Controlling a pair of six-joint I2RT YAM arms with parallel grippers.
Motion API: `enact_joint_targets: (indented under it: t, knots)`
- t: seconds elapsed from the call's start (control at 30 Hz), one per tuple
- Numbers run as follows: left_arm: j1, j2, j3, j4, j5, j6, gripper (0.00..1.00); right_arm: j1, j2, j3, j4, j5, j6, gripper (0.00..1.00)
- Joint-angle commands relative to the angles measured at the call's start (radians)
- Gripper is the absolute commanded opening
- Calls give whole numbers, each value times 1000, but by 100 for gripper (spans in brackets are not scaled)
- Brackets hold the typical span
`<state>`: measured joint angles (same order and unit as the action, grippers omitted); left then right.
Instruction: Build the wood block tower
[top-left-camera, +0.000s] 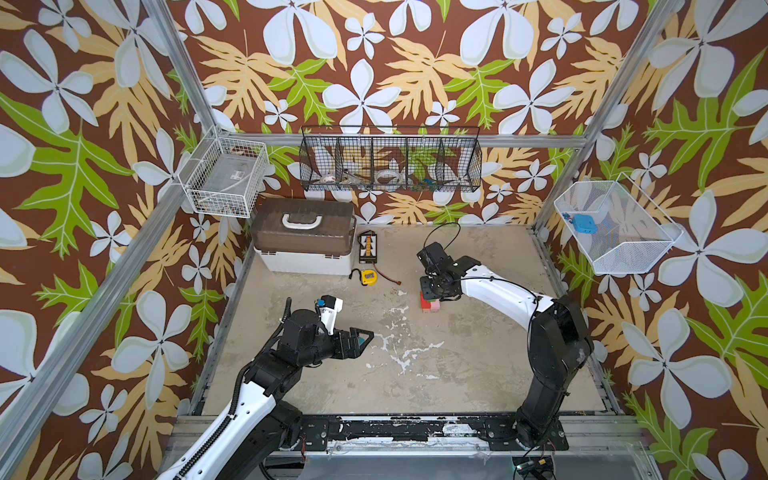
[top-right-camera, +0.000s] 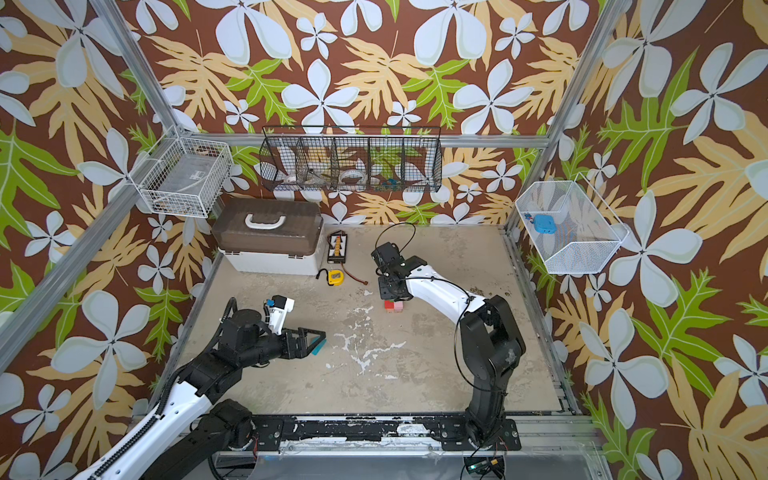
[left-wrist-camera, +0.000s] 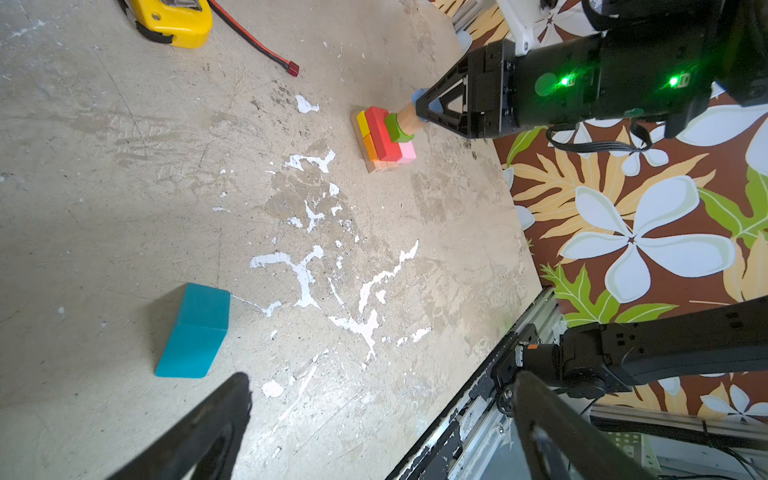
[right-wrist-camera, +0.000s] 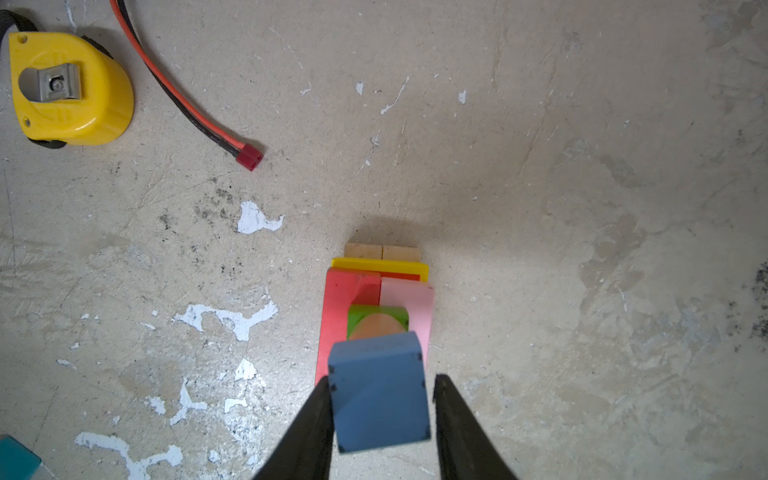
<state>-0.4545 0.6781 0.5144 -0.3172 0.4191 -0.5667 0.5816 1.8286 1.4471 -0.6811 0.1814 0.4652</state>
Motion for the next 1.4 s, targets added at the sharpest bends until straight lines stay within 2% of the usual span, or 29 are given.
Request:
enact_joint_targets:
  t: [0.0,1.37]
  knots:
    - [0,-2,-1,21,3,9,100,1,-8,-2,-5,-5,6,41]
    - [0,-2,-2,23,2,10,100,1,-31,-33,5,-33,18,39]
